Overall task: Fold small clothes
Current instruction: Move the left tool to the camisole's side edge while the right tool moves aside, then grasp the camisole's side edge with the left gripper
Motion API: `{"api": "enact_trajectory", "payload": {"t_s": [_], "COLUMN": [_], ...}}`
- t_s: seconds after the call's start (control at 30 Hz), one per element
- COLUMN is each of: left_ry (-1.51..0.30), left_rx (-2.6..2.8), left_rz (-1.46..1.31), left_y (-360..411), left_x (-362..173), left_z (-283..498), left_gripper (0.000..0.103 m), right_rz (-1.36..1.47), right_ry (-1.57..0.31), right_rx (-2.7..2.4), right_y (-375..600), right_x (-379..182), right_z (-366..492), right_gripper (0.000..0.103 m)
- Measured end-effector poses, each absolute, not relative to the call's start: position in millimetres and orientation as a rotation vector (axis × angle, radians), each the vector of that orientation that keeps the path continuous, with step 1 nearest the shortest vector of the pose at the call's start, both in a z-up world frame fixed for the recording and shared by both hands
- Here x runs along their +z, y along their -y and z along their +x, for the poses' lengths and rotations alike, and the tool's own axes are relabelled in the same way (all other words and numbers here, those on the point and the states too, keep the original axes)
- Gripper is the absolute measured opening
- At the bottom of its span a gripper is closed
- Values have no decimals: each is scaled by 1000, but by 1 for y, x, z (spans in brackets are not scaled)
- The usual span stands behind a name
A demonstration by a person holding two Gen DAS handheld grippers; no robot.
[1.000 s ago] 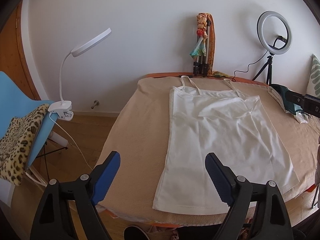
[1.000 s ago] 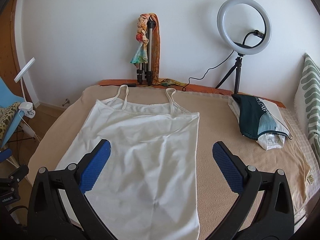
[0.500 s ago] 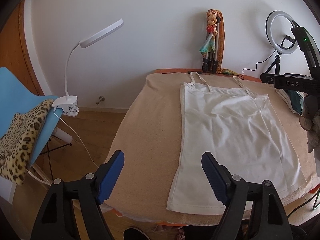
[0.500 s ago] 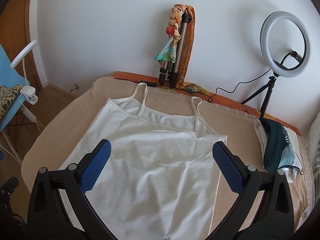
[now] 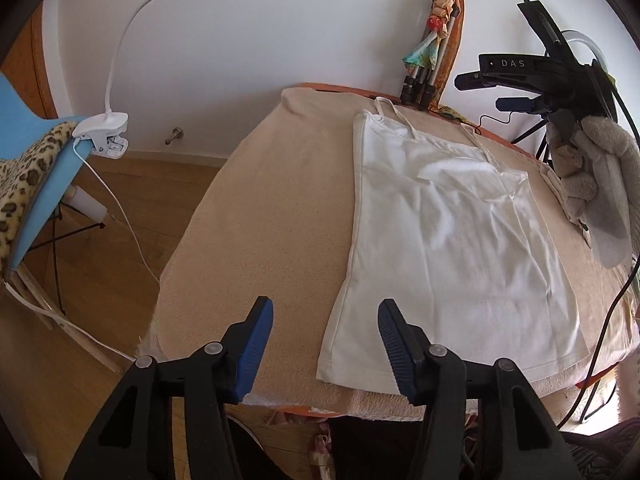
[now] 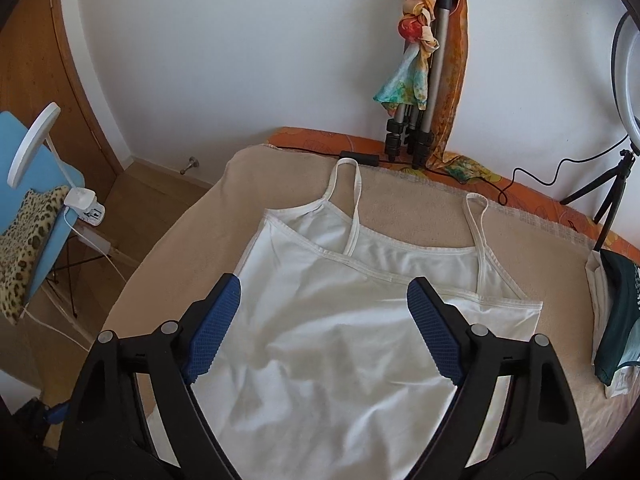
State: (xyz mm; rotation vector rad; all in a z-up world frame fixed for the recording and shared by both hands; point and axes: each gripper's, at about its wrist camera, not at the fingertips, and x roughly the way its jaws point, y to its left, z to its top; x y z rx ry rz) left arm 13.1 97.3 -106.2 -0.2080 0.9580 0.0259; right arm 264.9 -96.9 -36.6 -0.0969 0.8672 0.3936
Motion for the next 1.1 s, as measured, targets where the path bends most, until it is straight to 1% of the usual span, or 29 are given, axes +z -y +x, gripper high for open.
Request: {"api": "enact_trajectory", "payload": {"t_s": [0.07,0.17,0.23,0.43,0.6,0.8,0.87,0.9,0.97,1.0,1.07,1.1], "left_ry": [-992,-1026,-1035,-1082,-1131,-1127,-1124,-1125,-1124,-1126,-1127,-1128], "left_rx": [9,-24,-37,-73,-97,-106,-102,-101,-108,-116,-131,-142], "left_rz": [-265,-325,-335,-328,-359,-326,-314,-316,-334,-345,-368,-382], "left_y": [-102,-106,-107,-101,-104,-96,-94,-95,-97,-97,-99,-99], "left_x": [-117,-128,-133,-149,-165,-166,-167,-167,-167,-167,-168,-168], "left_z": [14,16,18,25,30,31,32,33,34,35,35,35], "left_gripper": [46,42,42,38,38,34,29,28,22,20,13,10], "right_rz": [-60,-28,-12,3,0,37,3,-15,-44,-50,-61,-61], "right_ry": [-906,-963,-1004,-1119,-1170,-1214,-1217,-1221,-1232,-1238,-1246,-1245], "right_rx": [420,445,473,491,450,451,447,444,434,430,420,419], "right_y": [87,69,54,18,3,-10,-18,-22,-29,-31,-32,-31], "right_x": [-43,-56,-67,-108,-130,-144,-149,-151,-156,-159,-162,-163], "right_z": [282,304,316,347,370,385,387,388,390,391,394,395], "right_gripper": [75,66,63,59,56,44,37,35,23,19,10,9]}}
